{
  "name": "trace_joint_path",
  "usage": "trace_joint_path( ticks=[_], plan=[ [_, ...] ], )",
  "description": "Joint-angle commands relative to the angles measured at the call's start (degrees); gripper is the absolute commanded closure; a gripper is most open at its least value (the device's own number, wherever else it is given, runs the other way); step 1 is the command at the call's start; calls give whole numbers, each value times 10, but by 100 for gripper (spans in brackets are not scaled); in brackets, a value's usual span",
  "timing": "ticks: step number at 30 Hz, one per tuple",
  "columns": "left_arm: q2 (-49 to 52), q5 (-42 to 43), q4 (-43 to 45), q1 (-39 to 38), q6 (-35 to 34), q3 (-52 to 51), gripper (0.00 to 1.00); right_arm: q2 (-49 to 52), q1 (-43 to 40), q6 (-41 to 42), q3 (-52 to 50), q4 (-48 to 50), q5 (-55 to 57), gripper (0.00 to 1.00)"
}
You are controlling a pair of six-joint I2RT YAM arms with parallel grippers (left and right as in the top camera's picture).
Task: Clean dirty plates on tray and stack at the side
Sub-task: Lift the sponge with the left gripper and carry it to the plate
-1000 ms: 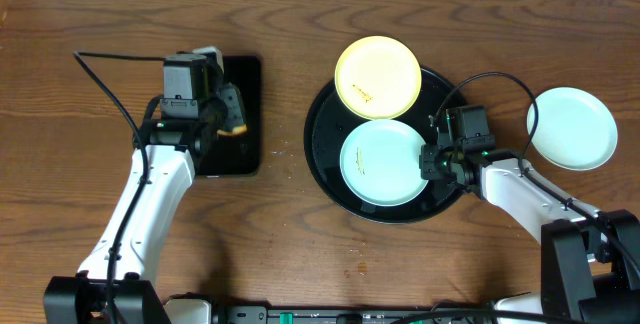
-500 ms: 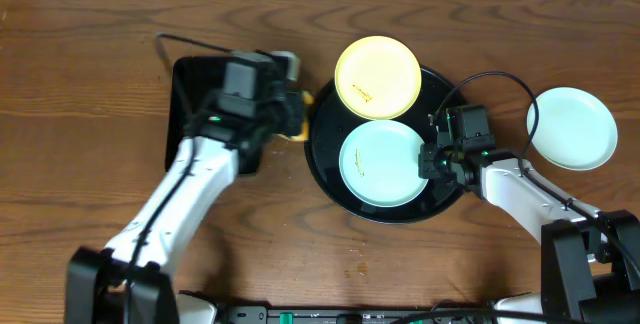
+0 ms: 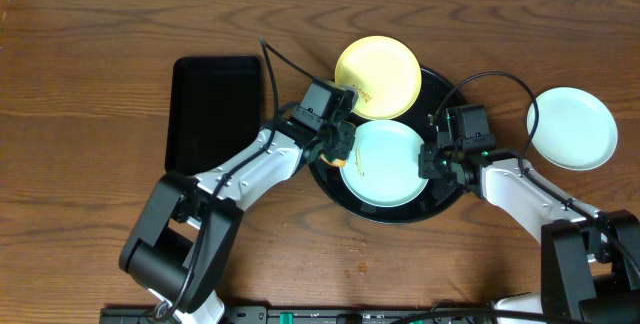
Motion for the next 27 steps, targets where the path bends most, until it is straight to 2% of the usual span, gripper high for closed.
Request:
trace_joint_path(
  ticks=[1, 10, 21, 27],
  plan=[
    [3, 9, 2, -14, 6, 12, 93, 4, 5, -2, -6, -3, 5, 99],
    [12, 9, 27, -40, 9, 12, 93, 4, 5, -2, -6, -3, 5, 99],
    [77, -11, 94, -40, 30, 12, 93, 4, 5, -2, -6, -3, 5, 99],
    [81, -6, 67, -46, 34, 12, 93, 4, 5, -2, -6, -3, 5, 99]
  ],
)
